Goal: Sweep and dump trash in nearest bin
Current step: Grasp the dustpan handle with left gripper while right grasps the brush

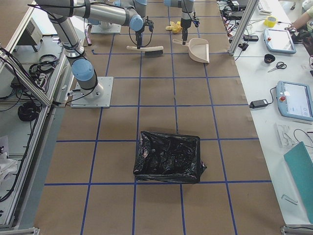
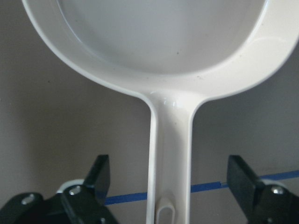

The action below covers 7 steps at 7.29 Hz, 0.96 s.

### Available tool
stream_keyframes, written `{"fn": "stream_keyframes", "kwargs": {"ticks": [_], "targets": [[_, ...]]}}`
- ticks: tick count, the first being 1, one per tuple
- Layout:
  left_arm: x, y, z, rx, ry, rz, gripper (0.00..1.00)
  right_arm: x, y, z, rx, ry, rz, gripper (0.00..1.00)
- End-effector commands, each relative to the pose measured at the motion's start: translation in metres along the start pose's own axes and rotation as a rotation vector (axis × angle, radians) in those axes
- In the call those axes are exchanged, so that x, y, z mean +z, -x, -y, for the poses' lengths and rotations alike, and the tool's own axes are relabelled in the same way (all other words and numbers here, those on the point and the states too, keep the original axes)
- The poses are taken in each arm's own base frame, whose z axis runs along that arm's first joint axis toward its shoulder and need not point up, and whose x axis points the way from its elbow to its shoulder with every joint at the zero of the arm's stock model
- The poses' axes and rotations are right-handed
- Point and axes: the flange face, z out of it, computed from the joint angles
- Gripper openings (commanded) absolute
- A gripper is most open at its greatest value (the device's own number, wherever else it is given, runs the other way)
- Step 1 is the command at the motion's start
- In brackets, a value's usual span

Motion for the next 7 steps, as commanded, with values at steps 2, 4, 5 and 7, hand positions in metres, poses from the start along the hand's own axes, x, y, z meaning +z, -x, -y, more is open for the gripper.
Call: {"fn": "stream_keyframes", "kwargs": {"ticks": [2, 4, 5, 7], "targets": [[0.013, -0.003, -0.01, 0.028, 0.028, 0.006, 0.4, 0.035, 0.015, -0.012, 0.011, 0.034, -0.009, 0.93], [0.004, -0.003, -0.011, 0.044, 0.016, 0.003, 0.0, 0.039, 0.015, -0.014, 0.012, 0.045, -0.009, 0.92], [-0.002, -0.004, -0.011, 0.056, 0.007, 0.002, 0.0, 0.039, 0.015, -0.015, 0.01, 0.047, -0.003, 0.91], [-0.006, -0.003, -0.01, 0.077, -0.001, 0.01, 0.0, 0.038, 0.017, -0.015, 0.014, 0.055, 0.015, 0.83]]}}
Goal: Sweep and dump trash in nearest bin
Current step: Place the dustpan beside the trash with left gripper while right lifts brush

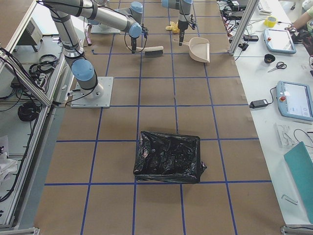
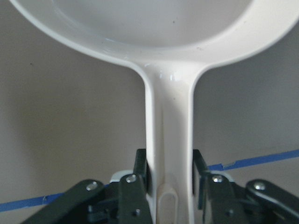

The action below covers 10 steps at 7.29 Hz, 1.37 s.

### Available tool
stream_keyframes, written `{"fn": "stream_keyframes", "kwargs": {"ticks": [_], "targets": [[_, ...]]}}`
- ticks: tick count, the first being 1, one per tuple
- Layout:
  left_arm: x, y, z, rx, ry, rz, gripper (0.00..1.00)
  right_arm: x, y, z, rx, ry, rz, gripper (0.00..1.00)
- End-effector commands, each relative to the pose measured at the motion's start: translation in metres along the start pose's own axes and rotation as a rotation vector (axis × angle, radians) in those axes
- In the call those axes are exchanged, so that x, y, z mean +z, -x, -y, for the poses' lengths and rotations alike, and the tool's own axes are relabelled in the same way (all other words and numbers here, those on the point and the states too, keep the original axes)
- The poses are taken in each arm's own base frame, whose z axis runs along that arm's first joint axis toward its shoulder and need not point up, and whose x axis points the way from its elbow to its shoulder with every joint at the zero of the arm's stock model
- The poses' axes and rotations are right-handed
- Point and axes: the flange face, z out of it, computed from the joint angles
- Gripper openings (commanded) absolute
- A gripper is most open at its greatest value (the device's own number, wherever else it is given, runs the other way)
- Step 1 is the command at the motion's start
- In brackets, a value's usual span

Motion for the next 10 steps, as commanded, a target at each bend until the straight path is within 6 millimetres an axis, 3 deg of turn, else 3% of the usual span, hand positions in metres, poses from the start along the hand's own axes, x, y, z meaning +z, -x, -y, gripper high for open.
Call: {"fn": "stream_keyframes", "kwargs": {"ticks": [1, 3, 5, 6, 7, 8, 10], "targets": [[-0.012, 0.006, 0.004, 0.035, -0.019, 0.007, 0.0, 0.0, 0.001, 0.0, 0.002, 0.003, 0.007, 0.69], [-0.04, 0.059, 0.018, 0.073, -0.048, 0.011, 0.0, -0.002, 0.001, 0.001, 0.005, -0.001, 0.009, 0.26], [-0.056, 0.108, 0.025, 0.181, -0.061, 0.063, 0.0, -0.005, 0.002, 0.002, 0.018, -0.006, 0.011, 0.0], [-0.067, 0.141, 0.027, 0.214, -0.054, 0.072, 0.0, -0.014, 0.003, 0.005, 0.028, -0.023, 0.017, 0.0], [-0.077, 0.161, 0.029, 0.226, -0.065, 0.076, 0.0, -0.028, 0.004, 0.015, 0.078, -0.05, 0.018, 0.0], [-0.1, 0.17, 0.027, 0.235, -0.057, 0.085, 0.0, -0.041, 0.005, 0.026, 0.152, -0.073, 0.025, 0.0], [-0.119, 0.216, 0.028, 0.336, -0.062, 0.101, 0.0, -0.063, 0.008, 0.039, 0.383, -0.107, 0.021, 0.0]]}}
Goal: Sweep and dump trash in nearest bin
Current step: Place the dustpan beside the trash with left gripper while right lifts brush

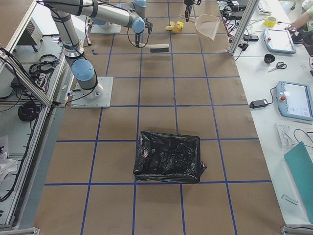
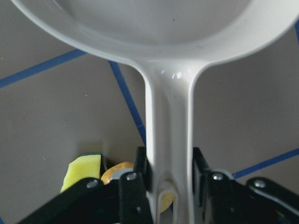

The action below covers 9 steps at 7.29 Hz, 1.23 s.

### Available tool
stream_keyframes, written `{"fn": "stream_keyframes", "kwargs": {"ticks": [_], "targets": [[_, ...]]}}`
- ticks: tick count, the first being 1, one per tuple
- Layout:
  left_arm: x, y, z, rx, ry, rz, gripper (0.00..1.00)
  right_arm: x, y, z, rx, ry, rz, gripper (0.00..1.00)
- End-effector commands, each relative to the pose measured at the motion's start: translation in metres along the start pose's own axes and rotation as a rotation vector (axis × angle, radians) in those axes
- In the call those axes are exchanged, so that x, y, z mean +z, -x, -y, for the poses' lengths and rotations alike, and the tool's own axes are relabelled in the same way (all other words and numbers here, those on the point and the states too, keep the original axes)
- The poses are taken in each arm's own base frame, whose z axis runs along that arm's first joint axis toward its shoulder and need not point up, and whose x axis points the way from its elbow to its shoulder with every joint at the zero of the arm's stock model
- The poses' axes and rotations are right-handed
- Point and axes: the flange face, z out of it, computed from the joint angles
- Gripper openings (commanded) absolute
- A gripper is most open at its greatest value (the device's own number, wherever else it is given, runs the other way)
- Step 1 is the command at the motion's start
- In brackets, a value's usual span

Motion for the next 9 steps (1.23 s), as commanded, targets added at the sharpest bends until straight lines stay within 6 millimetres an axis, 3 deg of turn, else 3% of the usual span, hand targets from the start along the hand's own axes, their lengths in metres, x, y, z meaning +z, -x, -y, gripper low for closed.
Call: {"fn": "stream_keyframes", "kwargs": {"ticks": [1, 2, 4, 5, 6, 7, 9], "targets": [[-0.018, 0.048, -0.018, 0.107, 0.005, 0.019, 0.0, -0.013, 0.007, 0.014, 0.193, -0.02, -0.018, 0.0], [-0.026, 0.087, -0.034, 0.167, 0.047, 0.092, 0.0, -0.015, 0.013, 0.02, 0.221, 0.012, -0.05, 0.0], [-0.052, 0.144, -0.066, 0.354, 0.061, 0.098, 0.0, -0.027, 0.031, 0.038, 0.303, 0.032, -0.072, 0.0], [-0.057, 0.163, -0.084, 0.407, 0.088, 0.07, 0.0, -0.03, 0.039, 0.043, 0.323, 0.027, -0.067, 0.0], [-0.062, 0.17, -0.092, 0.518, 0.095, 0.059, 0.0, -0.023, 0.046, 0.046, 0.321, 0.032, -0.079, 0.0], [-0.062, 0.182, -0.1, 0.687, 0.107, 0.034, 0.0, -0.029, 0.053, 0.05, 0.343, 0.031, -0.075, 0.0], [-0.05, 0.225, -0.134, 0.896, 0.07, -0.055, 0.0, -0.036, 0.083, 0.054, 0.392, 0.046, -0.084, 0.0]]}}
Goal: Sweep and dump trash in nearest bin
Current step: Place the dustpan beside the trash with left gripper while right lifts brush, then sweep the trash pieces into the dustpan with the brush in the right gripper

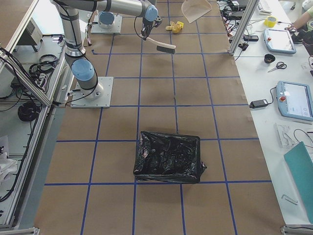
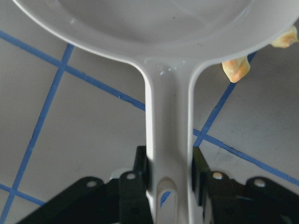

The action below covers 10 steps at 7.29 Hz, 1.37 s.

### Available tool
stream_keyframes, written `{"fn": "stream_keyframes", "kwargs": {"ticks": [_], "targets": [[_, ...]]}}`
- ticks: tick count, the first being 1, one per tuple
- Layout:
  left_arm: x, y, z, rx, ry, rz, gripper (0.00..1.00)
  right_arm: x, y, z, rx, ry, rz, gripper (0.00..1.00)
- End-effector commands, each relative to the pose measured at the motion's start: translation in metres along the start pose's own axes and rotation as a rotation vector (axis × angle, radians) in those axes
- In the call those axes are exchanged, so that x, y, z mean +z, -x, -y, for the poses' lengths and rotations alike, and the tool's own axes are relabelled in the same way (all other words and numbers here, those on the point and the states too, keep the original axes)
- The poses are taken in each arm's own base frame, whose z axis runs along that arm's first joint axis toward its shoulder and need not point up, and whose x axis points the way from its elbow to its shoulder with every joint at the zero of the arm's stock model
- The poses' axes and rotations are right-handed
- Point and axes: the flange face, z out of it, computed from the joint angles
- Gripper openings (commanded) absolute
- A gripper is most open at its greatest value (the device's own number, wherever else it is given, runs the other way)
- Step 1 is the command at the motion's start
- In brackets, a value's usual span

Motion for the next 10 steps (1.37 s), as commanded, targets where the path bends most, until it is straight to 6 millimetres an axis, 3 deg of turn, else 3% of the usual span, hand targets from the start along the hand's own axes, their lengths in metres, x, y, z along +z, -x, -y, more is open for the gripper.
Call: {"fn": "stream_keyframes", "kwargs": {"ticks": [1, 3, 5, 8, 10], "targets": [[0.021, 0.012, -0.059, 0.184, -0.055, -0.045, 0.0, 0.001, 0.046, -0.007, 0.046, 0.003, -0.012, 0.0], [0.024, 0.019, -0.082, 0.285, -0.059, -0.073, 0.0, -0.002, 0.097, -0.013, 0.074, 0.005, 0.014, 0.0], [0.031, 0.033, -0.102, 0.32, 0.064, -0.109, 0.0, 0.015, 0.145, -0.035, 0.064, 0.003, 0.014, 0.0], [0.061, 0.036, -0.113, 0.398, 0.144, -0.179, 0.0, 0.016, 0.176, -0.058, 0.039, 0.023, 0.047, 0.0], [0.069, 0.044, -0.115, 0.472, 0.167, -0.145, 0.0, 0.021, 0.193, -0.069, 0.023, 0.018, 0.058, 0.0]]}}
